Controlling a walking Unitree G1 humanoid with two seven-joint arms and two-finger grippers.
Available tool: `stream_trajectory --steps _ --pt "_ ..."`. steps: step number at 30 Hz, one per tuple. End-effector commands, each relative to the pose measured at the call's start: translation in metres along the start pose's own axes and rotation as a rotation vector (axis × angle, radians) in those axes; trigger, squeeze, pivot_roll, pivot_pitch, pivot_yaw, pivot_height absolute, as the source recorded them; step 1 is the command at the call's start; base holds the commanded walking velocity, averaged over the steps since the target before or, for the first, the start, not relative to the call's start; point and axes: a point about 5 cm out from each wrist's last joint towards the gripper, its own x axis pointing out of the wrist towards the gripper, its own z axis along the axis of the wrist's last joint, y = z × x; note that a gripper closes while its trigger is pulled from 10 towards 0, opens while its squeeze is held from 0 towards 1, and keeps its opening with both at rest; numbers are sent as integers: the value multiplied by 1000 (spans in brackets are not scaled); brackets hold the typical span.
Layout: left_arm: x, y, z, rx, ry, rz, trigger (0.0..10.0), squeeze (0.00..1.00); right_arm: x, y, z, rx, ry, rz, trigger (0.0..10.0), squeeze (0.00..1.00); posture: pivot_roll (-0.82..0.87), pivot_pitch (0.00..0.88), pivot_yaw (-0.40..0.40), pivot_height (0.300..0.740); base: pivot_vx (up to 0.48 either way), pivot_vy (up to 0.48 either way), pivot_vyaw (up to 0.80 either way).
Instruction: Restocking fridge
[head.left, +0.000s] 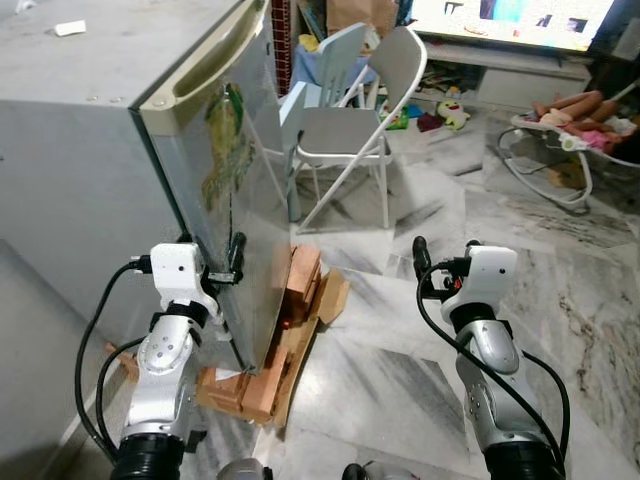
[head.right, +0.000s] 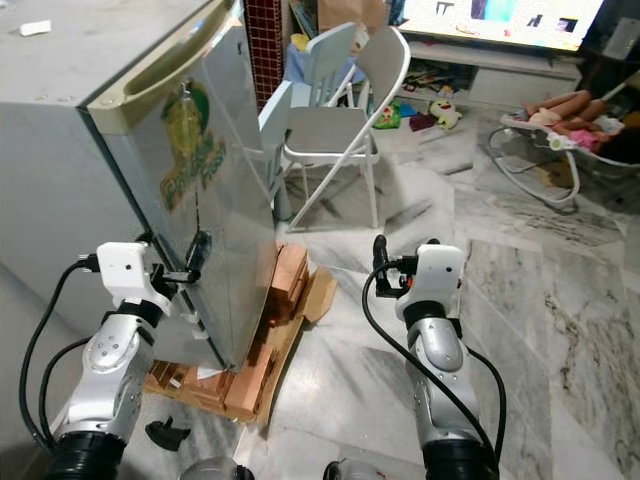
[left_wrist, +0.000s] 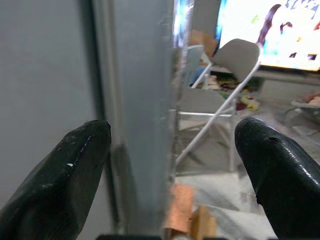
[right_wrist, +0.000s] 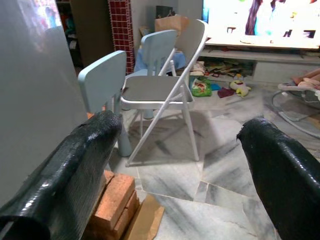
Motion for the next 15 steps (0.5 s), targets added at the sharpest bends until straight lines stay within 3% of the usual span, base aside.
stream_trajectory --steps 1,7,10,15 --pt "4 1 1 11 -4 14 10000 0 -1 -1 4 -10 -7 5 10000 0 22 0 -10 740 0 0 0" --pt "21 2 8 6 -22 -10 10000 0 -6 1 0 -13 27 39 10000 0 9 0 -10 740 0 0 0" --pt "34 0 15 -7 -33 -55 10000 0 -18 -3 -20 -118 151 46 10000 0 -4 0 -6 740 0 0 0" --pt "50 -7 20 5 -29 -100 10000 0 -35 -3 -41 -65 294 72 10000 0 -10 0 3 740 0 0 0"
